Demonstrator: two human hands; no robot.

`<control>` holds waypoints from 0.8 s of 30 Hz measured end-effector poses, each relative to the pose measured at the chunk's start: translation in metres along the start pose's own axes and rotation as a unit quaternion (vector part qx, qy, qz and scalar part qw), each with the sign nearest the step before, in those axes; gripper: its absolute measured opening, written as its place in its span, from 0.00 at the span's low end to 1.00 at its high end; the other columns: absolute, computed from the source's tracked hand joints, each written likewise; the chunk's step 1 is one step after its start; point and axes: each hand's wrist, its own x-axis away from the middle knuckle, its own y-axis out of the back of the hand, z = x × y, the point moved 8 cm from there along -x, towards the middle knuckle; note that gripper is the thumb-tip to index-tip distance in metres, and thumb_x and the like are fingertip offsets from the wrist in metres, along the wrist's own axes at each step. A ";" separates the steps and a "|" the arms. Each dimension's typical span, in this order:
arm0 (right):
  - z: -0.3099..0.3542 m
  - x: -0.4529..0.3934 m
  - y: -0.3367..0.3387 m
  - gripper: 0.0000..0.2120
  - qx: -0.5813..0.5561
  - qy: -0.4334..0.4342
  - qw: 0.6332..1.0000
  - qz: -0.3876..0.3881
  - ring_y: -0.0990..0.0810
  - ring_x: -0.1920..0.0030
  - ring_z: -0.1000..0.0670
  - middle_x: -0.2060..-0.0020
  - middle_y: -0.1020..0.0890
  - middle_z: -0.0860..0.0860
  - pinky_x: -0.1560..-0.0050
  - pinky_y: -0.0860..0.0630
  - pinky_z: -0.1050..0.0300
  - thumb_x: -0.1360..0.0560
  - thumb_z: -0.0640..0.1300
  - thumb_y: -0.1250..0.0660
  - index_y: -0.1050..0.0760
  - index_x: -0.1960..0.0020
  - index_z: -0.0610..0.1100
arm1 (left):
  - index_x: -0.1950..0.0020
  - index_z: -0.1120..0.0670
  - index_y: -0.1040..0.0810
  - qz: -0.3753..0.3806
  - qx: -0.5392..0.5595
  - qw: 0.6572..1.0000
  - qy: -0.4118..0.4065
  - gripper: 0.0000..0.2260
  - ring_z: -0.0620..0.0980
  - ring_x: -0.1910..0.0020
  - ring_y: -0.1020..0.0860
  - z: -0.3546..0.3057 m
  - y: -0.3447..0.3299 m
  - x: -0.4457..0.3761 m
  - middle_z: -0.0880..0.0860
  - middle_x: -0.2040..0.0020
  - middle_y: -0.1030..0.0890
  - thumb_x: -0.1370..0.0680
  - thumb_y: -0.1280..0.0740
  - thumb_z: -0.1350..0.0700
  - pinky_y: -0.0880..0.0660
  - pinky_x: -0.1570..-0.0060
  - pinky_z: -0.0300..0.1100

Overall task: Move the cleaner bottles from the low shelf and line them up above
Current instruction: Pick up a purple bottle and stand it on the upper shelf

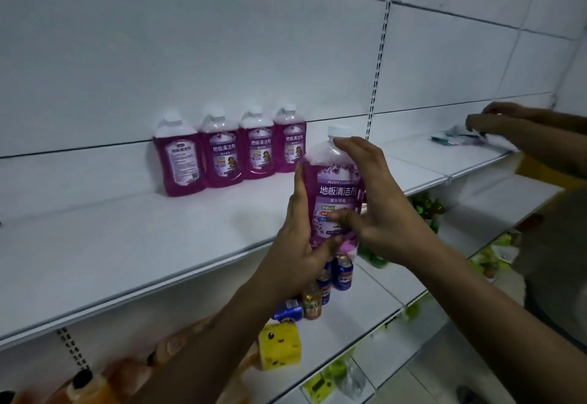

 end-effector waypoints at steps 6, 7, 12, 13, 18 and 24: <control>-0.057 -0.035 -0.013 0.46 0.067 -0.003 0.998 0.008 0.38 0.38 0.63 0.26 0.48 0.59 0.50 0.20 0.64 0.29 0.34 0.26 0.49 0.25 0.60 | 0.25 0.40 0.69 0.011 -0.079 0.996 0.038 0.50 0.48 0.32 0.28 0.047 -0.018 -0.041 0.50 0.25 0.37 0.27 0.30 0.47 0.26 0.36 0.55; -0.067 -0.040 -0.013 0.46 0.068 0.003 0.998 0.002 0.39 0.39 0.64 0.26 0.48 0.58 0.50 0.21 0.67 0.30 0.33 0.27 0.49 0.25 0.59 | 0.25 0.41 0.69 0.007 -0.098 0.994 0.045 0.50 0.49 0.33 0.27 0.054 -0.021 -0.048 0.51 0.25 0.36 0.27 0.30 0.46 0.25 0.37 0.55; -0.112 -0.074 -0.018 0.45 0.057 0.050 0.997 0.009 0.40 0.40 0.66 0.26 0.47 0.54 0.49 0.23 0.68 0.30 0.32 0.27 0.47 0.25 0.56 | 0.23 0.46 0.67 -0.027 -0.245 0.963 0.106 0.46 0.52 0.35 0.28 0.082 -0.023 -0.080 0.52 0.30 0.31 0.24 0.33 0.47 0.33 0.33 0.55; -0.123 -0.083 -0.019 0.45 0.055 0.056 0.997 0.010 0.39 0.39 0.64 0.26 0.48 0.54 0.49 0.22 0.66 0.30 0.32 0.27 0.47 0.25 0.56 | 0.23 0.48 0.65 -0.025 -0.290 0.948 0.126 0.43 0.53 0.33 0.31 0.086 -0.021 -0.083 0.53 0.30 0.31 0.22 0.35 0.46 0.36 0.32 0.53; -0.194 -0.136 -0.022 0.44 0.042 0.071 0.996 0.014 0.35 0.37 0.54 0.25 0.48 0.48 0.48 0.20 0.56 0.31 0.30 0.27 0.45 0.24 0.51 | 0.21 0.51 0.53 0.022 -0.387 0.898 0.207 0.34 0.53 0.27 0.40 0.103 -0.025 -0.077 0.52 0.26 0.36 0.21 0.41 0.42 0.47 0.27 0.49; -0.269 -0.203 -0.032 0.45 -0.003 0.141 0.990 0.024 0.38 0.34 0.56 0.28 0.43 0.40 0.38 0.27 0.62 0.35 0.29 0.27 0.44 0.25 0.46 | 0.24 0.48 0.42 -0.072 -0.372 0.898 0.223 0.26 0.48 0.30 0.37 0.099 -0.010 -0.072 0.47 0.31 0.29 0.20 0.39 0.44 0.46 0.30 0.43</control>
